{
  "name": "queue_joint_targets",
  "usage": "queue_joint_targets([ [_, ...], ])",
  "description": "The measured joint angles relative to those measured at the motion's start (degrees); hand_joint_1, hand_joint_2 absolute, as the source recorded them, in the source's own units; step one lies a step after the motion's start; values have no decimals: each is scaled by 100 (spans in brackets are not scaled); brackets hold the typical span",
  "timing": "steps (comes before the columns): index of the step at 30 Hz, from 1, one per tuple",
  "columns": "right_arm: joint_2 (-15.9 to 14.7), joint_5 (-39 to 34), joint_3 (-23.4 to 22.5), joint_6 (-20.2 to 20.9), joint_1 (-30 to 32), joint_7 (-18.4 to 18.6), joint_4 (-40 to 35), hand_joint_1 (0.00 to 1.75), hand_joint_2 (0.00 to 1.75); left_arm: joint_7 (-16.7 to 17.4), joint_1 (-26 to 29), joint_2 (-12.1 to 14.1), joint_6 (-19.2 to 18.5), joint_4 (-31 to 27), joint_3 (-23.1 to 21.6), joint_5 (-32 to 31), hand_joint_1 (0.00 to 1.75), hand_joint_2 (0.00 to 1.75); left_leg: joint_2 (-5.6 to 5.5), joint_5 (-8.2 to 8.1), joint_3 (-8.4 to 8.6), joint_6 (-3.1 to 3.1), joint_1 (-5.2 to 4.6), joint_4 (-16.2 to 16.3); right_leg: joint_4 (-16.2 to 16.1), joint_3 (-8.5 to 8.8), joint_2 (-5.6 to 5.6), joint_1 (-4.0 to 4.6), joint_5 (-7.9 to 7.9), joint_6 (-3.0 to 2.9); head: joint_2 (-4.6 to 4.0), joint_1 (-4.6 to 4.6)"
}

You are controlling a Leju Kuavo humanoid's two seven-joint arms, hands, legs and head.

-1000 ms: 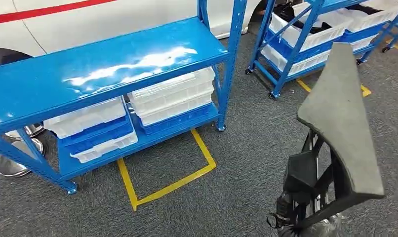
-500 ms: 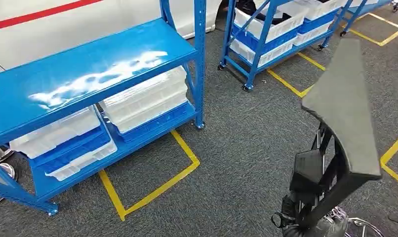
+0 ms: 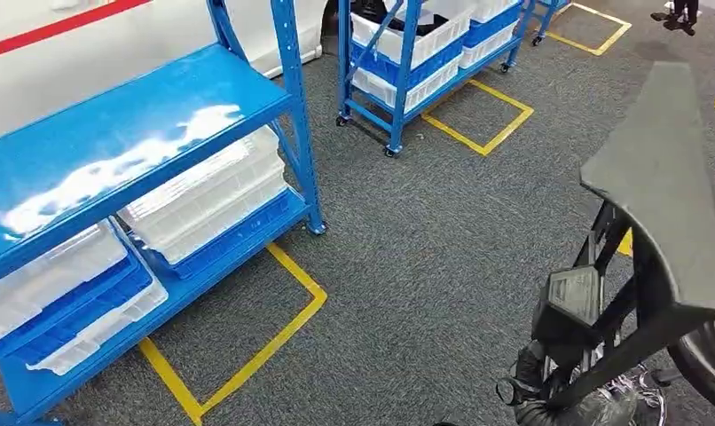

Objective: Take the parts from the cabinet and place them on the table.

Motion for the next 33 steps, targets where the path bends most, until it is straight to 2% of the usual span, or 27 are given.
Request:
queue_joint_targets([
  [1,0,-7,-11,0,2,0,-4,175,175,-4,-3,-13,0,-2,-9,-2,0,175,93,65,8,67,77,-88,37,-15,-11,18,-10,21,0,-2],
  [2,0,-22,-26,-2,11,-4,-7,175,175,-15,-13,-13,0,-7,-15,-2,0,175,165,84,20,108,61,-112,153,-72,-327,41,-103,28,0,7],
  [3,0,-42,-31,-2,-7,-13,-11,175,175,-31,-12,-20,0,-9,-20,-2,0,175,228,88,16,139,59,-114,458,-219,-533,42,-317,44,0,22],
  [5,0,-64,-39,0,-8,-63,-11,175,175,-53,9,-20,-2,-11,-22,2,0,175,396,77,9,151,42,-112,1364,-652,-663,16,-759,95,0,20],
  [6,0,-66,-48,0,-5,-81,-9,175,175,-63,16,-17,-2,-17,-20,2,0,175,479,71,3,150,36,-111,1714,-822,-671,-5,-871,117,0,22],
  [7,0,-68,-59,0,-6,-81,-9,175,175,-68,14,-17,-2,-20,-20,4,0,175,559,62,7,145,36,-110,1812,-866,-683,-25,-835,131,0,20],
  [8,0,-68,-72,0,-5,-81,-9,175,175,-79,8,-17,-2,-20,-22,4,0,175,625,49,17,135,36,-110,1624,-763,-702,-39,-681,143,0,22],
  [9,0,-68,-76,0,-5,-83,-9,175,175,-83,3,-20,-2,-20,-22,4,0,175,688,33,39,118,36,-109,1185,-511,-745,-52,-438,145,0,22],
  [10,0,-77,-83,0,-7,-83,-9,175,175,-92,2,-24,-2,-20,-22,4,0,175,743,11,74,90,37,-109,554,-160,-844,-58,-169,132,0,22],
  [11,0,-79,-85,0,-9,-85,-9,175,175,-94,3,-24,-2,-20,-22,4,0,175,790,-14,109,58,31,-109,60,100,-1085,-46,-69,105,0,24],
  [12,0,-79,-89,0,-16,-87,-2,175,175,-94,0,-22,-2,-22,-22,4,0,175,825,-35,108,23,-19,-107,20,130,-1260,30,-148,53,0,20],
  [13,2,-81,-90,0,-16,-90,-2,175,175,-96,-3,-22,-2,-22,-22,4,0,175,860,-43,122,-6,-19,-102,3,106,-1160,32,-124,28,0,19],
  [15,2,-83,-105,0,-14,-90,-2,175,175,-98,-19,-24,-4,-22,-22,7,0,175,960,-47,157,-62,-19,-131,8,73,-1057,57,-135,-12,0,18],
  [16,2,-83,-109,0,-17,-90,-2,175,175,-98,-23,-24,-9,-22,-22,9,0,175,1031,-67,182,-100,-16,-134,-33,80,-974,39,-109,-63,0,20],
  [17,7,-81,-114,-2,-12,-87,-2,175,175,-96,-24,-22,-11,-22,-24,11,0,175,806,-151,164,-138,25,-53,-71,107,-924,-7,-83,-102,0,15],
  [18,15,-81,-114,0,-27,-81,0,175,175,-96,-22,-22,-9,-22,-22,13,0,175,541,-330,57,-142,31,187,-83,107,-868,-12,-75,-153,0,18],
  [19,28,-81,-114,0,-41,-79,2,175,175,-94,-14,-24,-9,-22,-22,13,0,175,435,-565,-132,-147,38,594,-82,96,-808,-11,-70,-172,0,13],
  [21,28,-79,-116,0,-44,-79,9,175,175,-83,9,-22,-4,-22,-22,18,0,175,370,-941,-599,-164,35,1531,-76,90,-659,6,-71,-184,0,15],
  [22,28,-81,-118,0,-44,-76,15,175,175,-74,21,-22,0,-22,-20,20,0,175,369,-941,-738,-162,35,1769,-65,90,-575,10,-72,-185,0,15],
  [23,28,-79,-120,0,-43,-77,17,175,175,-70,25,-20,2,-22,-20,20,0,175,369,-786,-736,-156,35,1692,-51,93,-489,10,-75,-183,0,15],
  [25,28,-75,-122,0,-45,-77,17,175,175,-70,15,-20,4,-22,-20,22,0,175,327,-229,-405,-135,41,858,-27,107,-320,3,-87,-172,0,13],
  [26,28,-66,-125,0,-45,-77,15,175,175,-68,15,-20,4,-24,-20,24,0,175,172,33,-177,-120,55,329,-8,111,-248,0,-98,-155,0,15],
  [27,28,-64,-127,0,-55,-79,15,175,175,-68,28,-18,4,-24,-20,33,0,175,-153,-3,-92,-96,68,87,30,77,-191,14,-105,-122,0,17],
  [29,28,-44,-136,0,-64,-81,11,175,175,-66,2,-20,2,-24,-20,33,0,175,-100,-8,-102,-82,45,28,40,19,-80,-11,-85,-35,0,18],
  [31,28,-42,-164,-2,-55,-81,-2,175,175,-64,-2,-20,4,-26,-20,33,0,175,8,27,-64,-4,28,6,5,-3,36,-18,-45,58,0,17],
  [32,28,-42,-173,-2,-55,-81,-7,175,175,-66,-3,-33,4,-28,-20,33,0,175,87,72,-45,57,76,-62,21,-2,39,-30,-58,73,0,17],
  [33,28,-42,-177,-2,-55,-81,-15,175,175,-68,-7,-35,4,-28,-20,33,0,175,168,88,-35,98,65,-87,205,-79,-300,2,-200,81,0,26],
])
